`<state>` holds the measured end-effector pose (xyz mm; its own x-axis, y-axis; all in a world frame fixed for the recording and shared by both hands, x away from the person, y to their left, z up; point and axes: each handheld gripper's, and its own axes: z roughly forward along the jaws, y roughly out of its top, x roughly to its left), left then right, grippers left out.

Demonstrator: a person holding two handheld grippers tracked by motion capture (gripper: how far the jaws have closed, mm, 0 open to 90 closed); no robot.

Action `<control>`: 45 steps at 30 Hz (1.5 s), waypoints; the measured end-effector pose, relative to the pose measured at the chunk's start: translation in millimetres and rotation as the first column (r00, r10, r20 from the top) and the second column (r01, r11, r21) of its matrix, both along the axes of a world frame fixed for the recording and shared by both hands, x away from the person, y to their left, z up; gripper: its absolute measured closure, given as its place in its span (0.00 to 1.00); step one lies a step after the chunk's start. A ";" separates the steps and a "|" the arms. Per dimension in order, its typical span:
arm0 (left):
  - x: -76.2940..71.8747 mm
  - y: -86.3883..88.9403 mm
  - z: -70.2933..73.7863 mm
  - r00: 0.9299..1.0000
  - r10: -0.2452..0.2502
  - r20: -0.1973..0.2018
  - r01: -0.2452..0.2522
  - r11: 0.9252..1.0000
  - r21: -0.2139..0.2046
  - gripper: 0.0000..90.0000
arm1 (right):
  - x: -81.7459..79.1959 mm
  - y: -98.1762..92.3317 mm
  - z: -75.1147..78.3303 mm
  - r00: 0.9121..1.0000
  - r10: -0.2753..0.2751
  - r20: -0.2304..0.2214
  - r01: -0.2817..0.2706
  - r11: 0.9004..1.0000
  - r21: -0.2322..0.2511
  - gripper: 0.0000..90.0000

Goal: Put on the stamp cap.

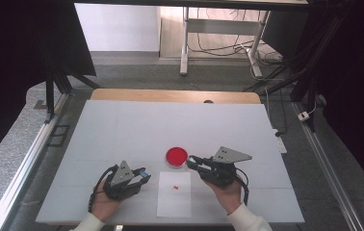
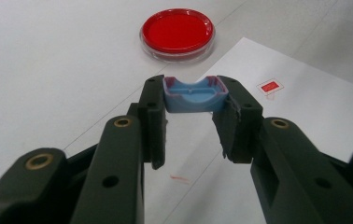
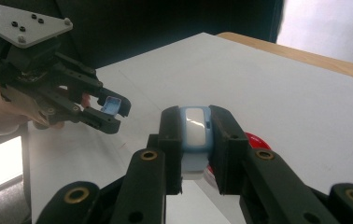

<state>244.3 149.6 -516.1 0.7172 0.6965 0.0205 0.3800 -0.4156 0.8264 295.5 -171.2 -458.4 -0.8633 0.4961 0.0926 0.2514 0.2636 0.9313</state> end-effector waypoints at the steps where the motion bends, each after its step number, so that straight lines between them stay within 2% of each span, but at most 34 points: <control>1: 0.2 -1.0 0.0 1.000 0.001 0.001 -0.001 1.000 0.000 0.72 | -0.1 0.1 -0.1 1.000 0.000 -0.001 0.000 1.000 0.000 0.83; 8: 2.2 -16.3 1.0 1.000 -0.017 0.020 0.017 1.000 0.001 0.72 | -0.5 1.5 -0.9 1.000 0.005 -0.029 -0.004 0.999 0.032 0.83; 33: 20.2 -62.6 0.5 0.996 -0.078 0.033 0.077 0.997 0.021 0.72 | -1.6 2.4 -2.1 0.999 -0.016 -0.033 0.017 0.999 0.037 0.83; 45: 22.2 -75.5 -1.4 0.995 -0.095 0.036 0.094 0.995 0.036 0.72 | -2.1 5.0 -4.3 0.999 -0.024 -0.042 0.025 0.999 0.029 0.83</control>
